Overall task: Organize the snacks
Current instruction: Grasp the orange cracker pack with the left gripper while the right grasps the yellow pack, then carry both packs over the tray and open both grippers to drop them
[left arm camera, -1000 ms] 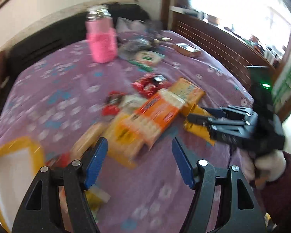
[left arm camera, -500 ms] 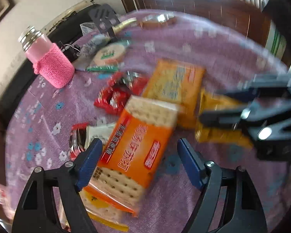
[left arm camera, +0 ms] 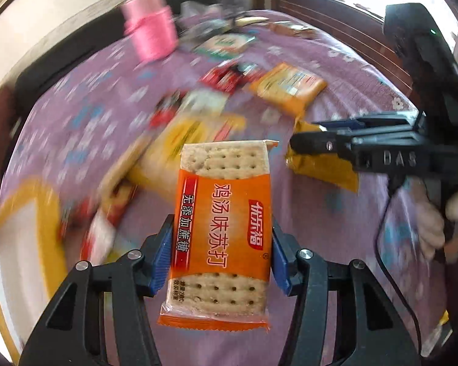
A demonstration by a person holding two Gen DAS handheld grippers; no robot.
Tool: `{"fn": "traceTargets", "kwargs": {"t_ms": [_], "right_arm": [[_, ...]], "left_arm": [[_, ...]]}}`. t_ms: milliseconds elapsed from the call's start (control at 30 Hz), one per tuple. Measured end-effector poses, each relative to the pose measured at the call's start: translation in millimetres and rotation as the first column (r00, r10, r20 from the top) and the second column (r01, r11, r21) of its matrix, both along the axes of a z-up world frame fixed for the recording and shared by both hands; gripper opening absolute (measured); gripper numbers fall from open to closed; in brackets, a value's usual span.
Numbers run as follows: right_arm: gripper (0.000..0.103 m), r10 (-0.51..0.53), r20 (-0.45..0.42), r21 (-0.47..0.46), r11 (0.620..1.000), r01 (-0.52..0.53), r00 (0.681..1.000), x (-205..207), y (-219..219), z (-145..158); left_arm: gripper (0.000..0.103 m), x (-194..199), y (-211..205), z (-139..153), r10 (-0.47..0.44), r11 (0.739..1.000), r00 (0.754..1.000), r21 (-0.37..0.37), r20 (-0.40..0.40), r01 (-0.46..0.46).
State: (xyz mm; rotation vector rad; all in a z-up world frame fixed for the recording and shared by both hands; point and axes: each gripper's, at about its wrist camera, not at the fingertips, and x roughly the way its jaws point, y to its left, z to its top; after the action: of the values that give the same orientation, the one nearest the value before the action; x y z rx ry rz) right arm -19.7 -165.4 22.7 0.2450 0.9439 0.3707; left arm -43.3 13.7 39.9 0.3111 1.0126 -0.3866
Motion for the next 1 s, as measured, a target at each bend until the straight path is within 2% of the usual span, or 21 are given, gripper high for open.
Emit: {"fn": "traceTargets", "kwargs": {"t_ms": [167, 233, 433, 533, 567, 633, 667, 900, 1000], "right_arm": [[0.045, 0.140, -0.001, -0.047, 0.989, -0.140, 0.990, -13.2, 39.5, -1.6], [0.056, 0.162, -0.001, -0.056, 0.985, -0.162, 0.987, -16.9, 48.8, -4.0], [0.060, 0.159, 0.018, -0.135, 0.979, -0.155, 0.987, -27.4, 61.7, -1.6], [0.066, 0.172, 0.036, -0.164, 0.973, -0.164, 0.984, -36.9, 66.2, 2.7], [0.067, 0.173, 0.037, -0.174, 0.971, -0.164, 0.984, -40.4, 68.0, 2.3], [0.067, 0.172, 0.032, -0.200, 0.966, -0.163, 0.985, -43.0, 73.1, 1.2], [0.067, 0.172, 0.032, -0.219, 0.962, -0.161, 0.985, -45.5, 75.8, 0.6], [0.066, 0.141, 0.025, -0.280, 0.951, -0.128, 0.990, -57.2, 82.6, 0.3], [0.046, 0.116, 0.012, -0.305, 0.946, -0.107, 0.993, -62.4, 82.9, -1.3]], "left_arm": [[0.054, -29.0, 37.3, -14.5, 0.112, 0.992, 0.993, -0.051, -0.042, -0.114], [0.054, -29.3, 44.5, -19.9, 0.136, 0.988, 0.989, -0.063, -0.057, -0.139], [0.058, -32.0, 40.5, -27.5, 0.135, 0.989, 0.990, -0.063, -0.044, -0.137], [0.069, -29.1, 37.6, -29.4, 0.144, 0.987, 0.989, -0.072, -0.038, -0.146], [0.069, -30.1, 35.7, -30.1, 0.145, 0.987, 0.989, -0.068, -0.028, -0.147], [0.067, -31.9, 36.1, -30.0, 0.155, 0.985, 0.988, -0.077, -0.020, -0.156], [0.055, -33.2, 37.1, -29.1, 0.160, 0.984, 0.987, -0.083, -0.012, -0.160], [0.054, -52.4, 60.1, -12.7, 0.195, 0.967, 0.981, -0.169, 0.008, -0.191], [0.054, -62.7, 75.4, 2.5, 0.227, 0.953, 0.973, -0.212, 0.034, -0.215]]}}
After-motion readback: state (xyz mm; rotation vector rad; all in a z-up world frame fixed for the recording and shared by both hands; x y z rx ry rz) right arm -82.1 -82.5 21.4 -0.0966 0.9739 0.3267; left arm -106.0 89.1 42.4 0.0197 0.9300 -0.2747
